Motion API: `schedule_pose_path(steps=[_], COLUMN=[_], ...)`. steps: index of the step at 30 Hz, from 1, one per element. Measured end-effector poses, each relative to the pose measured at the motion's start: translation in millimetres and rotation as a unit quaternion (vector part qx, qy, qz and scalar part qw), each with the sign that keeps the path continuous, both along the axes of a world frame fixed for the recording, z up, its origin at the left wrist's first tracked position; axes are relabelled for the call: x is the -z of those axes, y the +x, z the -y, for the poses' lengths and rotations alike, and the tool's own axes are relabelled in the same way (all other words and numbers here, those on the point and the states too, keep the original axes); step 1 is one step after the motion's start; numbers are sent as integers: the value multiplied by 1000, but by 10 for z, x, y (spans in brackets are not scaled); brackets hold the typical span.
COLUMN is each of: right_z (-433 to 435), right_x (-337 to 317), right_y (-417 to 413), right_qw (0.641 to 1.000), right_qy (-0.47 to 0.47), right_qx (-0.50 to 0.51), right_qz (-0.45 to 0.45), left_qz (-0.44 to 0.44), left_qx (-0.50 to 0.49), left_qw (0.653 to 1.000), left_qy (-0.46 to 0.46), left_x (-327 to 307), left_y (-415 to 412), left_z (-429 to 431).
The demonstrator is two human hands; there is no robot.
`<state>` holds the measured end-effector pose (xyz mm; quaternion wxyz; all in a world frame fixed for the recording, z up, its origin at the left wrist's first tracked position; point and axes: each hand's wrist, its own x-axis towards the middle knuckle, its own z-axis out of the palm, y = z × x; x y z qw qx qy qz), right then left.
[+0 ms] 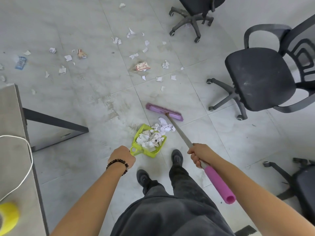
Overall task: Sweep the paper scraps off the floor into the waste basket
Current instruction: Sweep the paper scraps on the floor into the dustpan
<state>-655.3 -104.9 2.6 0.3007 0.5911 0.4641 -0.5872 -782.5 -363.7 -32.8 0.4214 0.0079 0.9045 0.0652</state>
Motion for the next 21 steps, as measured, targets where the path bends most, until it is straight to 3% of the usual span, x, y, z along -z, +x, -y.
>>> schedule_pose_path(steps=[5,9,14,19,21], right_z=[250,415,552,-97,-289], right_x=[301,438,157,-276,-381], right_y=[40,136,369,387,367], right_qw=[991,984,995,970,961], right_qy=[83,87,-36,-208,-235], right_qx=[-93,-152,-96,119,146], right_qz=[-39,-25,0,30,23], left_qz=[-3,-4,-3,2,4], left_qx=[1,1,8,18,20], left_qw=[1000,1000,1000,1000,1000], left_qy=[0,2,2,0,-1], left_x=[1,17,-2,-33,-48], left_y=[26,55,40,47,58], left_z=[46,65,31,54,81])
